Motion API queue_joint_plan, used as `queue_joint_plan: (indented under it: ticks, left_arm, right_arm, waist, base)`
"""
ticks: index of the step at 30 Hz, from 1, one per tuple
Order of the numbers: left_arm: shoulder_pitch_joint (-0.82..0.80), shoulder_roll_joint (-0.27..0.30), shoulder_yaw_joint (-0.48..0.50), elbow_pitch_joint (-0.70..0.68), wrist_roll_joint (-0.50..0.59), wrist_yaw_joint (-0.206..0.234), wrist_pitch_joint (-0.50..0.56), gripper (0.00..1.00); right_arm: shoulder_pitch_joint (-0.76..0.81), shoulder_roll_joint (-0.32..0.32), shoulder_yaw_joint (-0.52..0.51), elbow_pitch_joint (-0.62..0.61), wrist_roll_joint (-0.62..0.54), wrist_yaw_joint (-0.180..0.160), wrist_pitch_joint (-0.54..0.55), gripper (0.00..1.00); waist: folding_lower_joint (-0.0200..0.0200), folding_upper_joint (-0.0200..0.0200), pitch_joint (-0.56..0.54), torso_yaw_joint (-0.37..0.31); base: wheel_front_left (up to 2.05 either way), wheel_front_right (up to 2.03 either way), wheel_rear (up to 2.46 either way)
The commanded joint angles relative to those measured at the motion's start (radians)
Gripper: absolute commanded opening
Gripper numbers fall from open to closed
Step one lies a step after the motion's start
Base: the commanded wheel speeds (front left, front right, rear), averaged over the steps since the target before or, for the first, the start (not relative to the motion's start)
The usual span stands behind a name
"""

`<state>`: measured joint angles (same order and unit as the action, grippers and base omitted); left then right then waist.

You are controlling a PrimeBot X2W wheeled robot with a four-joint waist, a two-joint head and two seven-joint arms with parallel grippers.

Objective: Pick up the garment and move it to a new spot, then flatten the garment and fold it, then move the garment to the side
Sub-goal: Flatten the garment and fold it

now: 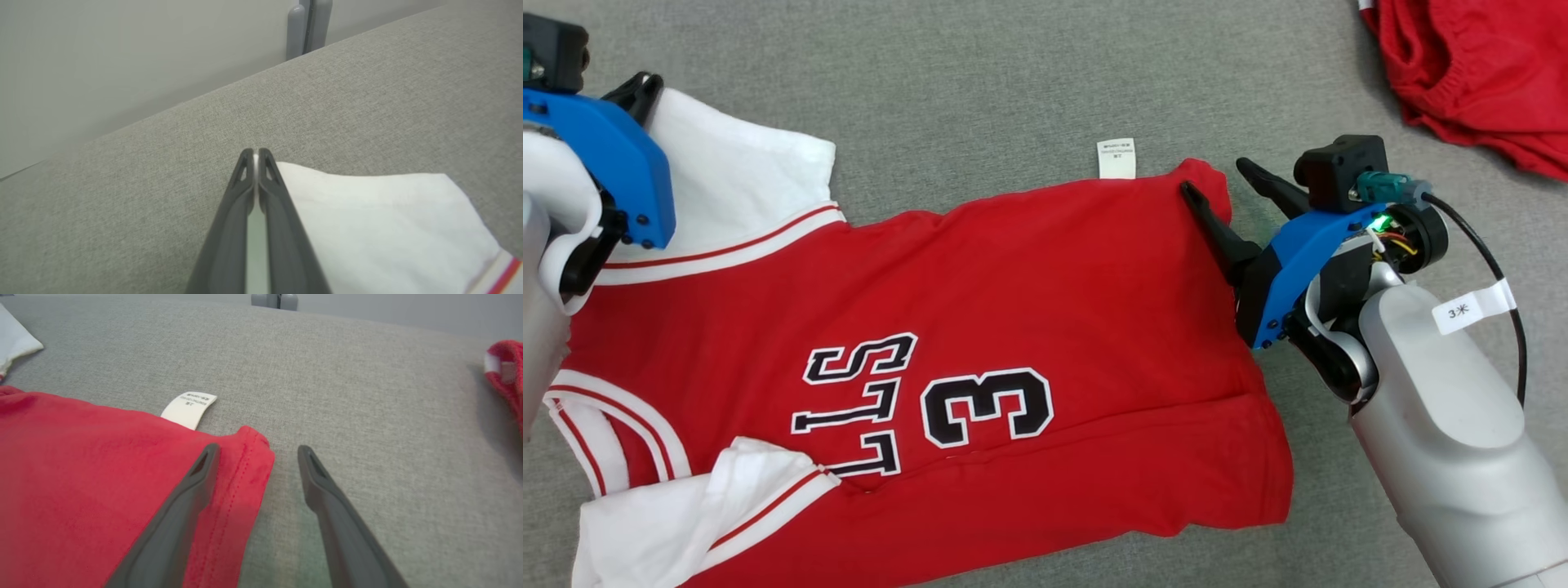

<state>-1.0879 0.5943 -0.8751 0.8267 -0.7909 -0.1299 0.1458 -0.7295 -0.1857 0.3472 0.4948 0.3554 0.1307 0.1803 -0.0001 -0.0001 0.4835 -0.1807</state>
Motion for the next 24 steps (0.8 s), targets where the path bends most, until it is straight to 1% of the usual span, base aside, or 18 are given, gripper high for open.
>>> queue_joint_plan:
  ticks: [1,6,10,11,12,13,15,21,24]
  left_arm:
    - [-0.016,-0.002,-0.003,-0.001,-0.004,-0.001,-0.008,0.0]
    - [-0.037,-0.014,-0.029,0.002,-0.019,-0.001,-0.028,0.0]
    - [-0.046,-0.021,-0.047,0.01,-0.027,-0.001,-0.044,0.0]
    - [-0.048,-0.022,-0.052,0.012,-0.029,-0.001,-0.048,0.0]
    - [-0.049,-0.024,-0.057,0.014,-0.031,-0.001,-0.053,0.0]
    - [-0.05,-0.026,-0.062,0.017,-0.035,-0.001,-0.06,0.0]
    - [-0.049,-0.029,-0.068,0.025,-0.038,-0.001,-0.073,0.0]
    - [-0.051,-0.037,-0.077,0.046,-0.049,-0.001,-0.151,0.0]
    - [-0.035,-0.057,-0.088,0.052,-0.058,-0.001,-0.196,0.0]
  right_arm:
    - [0.008,0.002,0.003,0.0,0.004,0.0,0.001,1.0]
    - [-0.025,0.012,0.023,0.056,0.02,0.0,0.015,1.0]
    - [-0.052,0.022,0.026,0.12,0.013,0.0,-0.004,1.0]
    - [-0.06,0.025,0.028,0.14,0.012,0.0,-0.007,0.84]
    - [-0.064,0.031,0.027,0.158,0.019,0.0,-0.007,0.47]
    - [-0.068,0.033,0.031,0.179,0.023,0.0,-0.003,0.0]
    - [-0.08,0.034,0.029,0.2,0.029,0.0,-0.028,0.0]
    - [-0.134,0.019,-0.021,0.255,0.009,0.0,-0.155,0.0]
    - [-0.148,0.022,-0.04,0.308,-0.022,0.0,-0.222,0.0]
  waist:
    - [0.0001,0.0001,0.005,0.006]
    - [0.0001,0.0001,0.014,0.022]
    - [0.0001,0.0001,0.016,0.032]
    - [0.0001,0.0001,0.015,0.034]
    - [0.0001,0.0001,0.014,0.035]
    - [0.0001,0.0001,0.012,0.037]
    - [0.0001,0.0001,0.007,0.041]
    - [0.0001,0.0001,-0.026,0.053]
    - [0.0001,0.0001,-0.055,0.068]
  base:
    - [0.0,0.0,0.0]
    - [0.0,0.0,0.0]
    - [0.0,0.0,0.0]
    - [0.0,0.0,0.0]
    - [0.0,0.0,0.0]
    - [0.0,0.0,0.0]
    - [0.0,0.0,0.0]
    - [0.0,0.0,0.0]
    - [0.0,0.0,0.0]
